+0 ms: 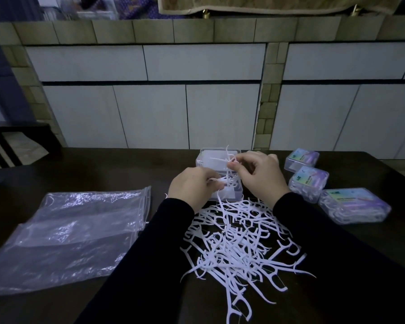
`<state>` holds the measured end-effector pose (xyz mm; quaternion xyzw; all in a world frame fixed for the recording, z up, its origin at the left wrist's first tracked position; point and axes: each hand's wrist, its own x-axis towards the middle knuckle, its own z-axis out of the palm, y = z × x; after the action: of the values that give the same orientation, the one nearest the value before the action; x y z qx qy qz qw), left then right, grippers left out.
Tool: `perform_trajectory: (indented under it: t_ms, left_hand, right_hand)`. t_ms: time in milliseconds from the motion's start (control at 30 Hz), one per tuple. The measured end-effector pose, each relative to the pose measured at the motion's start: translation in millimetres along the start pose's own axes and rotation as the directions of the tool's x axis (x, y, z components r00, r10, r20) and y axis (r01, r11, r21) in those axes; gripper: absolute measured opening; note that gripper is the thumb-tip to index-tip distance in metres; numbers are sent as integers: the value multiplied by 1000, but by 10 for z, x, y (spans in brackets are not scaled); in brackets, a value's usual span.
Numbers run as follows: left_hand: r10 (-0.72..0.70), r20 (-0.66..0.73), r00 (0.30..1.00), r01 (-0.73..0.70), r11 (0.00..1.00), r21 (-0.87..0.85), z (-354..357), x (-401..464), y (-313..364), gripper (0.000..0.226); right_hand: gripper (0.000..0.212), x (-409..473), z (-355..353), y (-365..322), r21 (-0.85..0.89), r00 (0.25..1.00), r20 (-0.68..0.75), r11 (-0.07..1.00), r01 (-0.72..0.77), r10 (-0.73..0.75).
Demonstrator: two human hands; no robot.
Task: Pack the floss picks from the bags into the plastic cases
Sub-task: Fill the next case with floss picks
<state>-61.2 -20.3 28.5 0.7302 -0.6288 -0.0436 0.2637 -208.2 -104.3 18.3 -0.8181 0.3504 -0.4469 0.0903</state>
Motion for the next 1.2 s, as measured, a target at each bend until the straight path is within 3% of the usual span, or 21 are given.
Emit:
perform_trajectory:
  t_ms: [300, 467, 667, 833, 1067, 1200]
  left_hand:
    - [6, 6, 1000, -4, 967, -254, -98, -31, -106, 30]
    - [2, -64, 998, -15, 978, -206, -255, -46, -192, 14]
    - [-54, 205, 977, 67, 996, -60, -240, -59, -270, 53]
    - [-85, 255, 963, 130, 978, -163, -124, -10, -337, 60]
    - [-71, 228, 971, 113, 978, -178, -49, 20, -389, 62]
    - [-68, 231, 971, 109, 979, -170, -75, 11, -362, 70]
  right_hand:
    - [15, -37, 4, -23, -47, 1000, -18, 999, 25, -26]
    - [18, -67, -17, -66, -71, 1000, 19, 997, 22, -21]
    - [28, -107, -53, -115, -127, 988, 152, 992, 0, 20]
    - [38, -112, -32, -151, -180, 965, 262, 982, 51, -2]
    - [18, -79, -72, -70, -190, 991, 135, 981, 44, -19]
    - [16, -43, -99, -15, -305, 967, 247, 942, 143, -66]
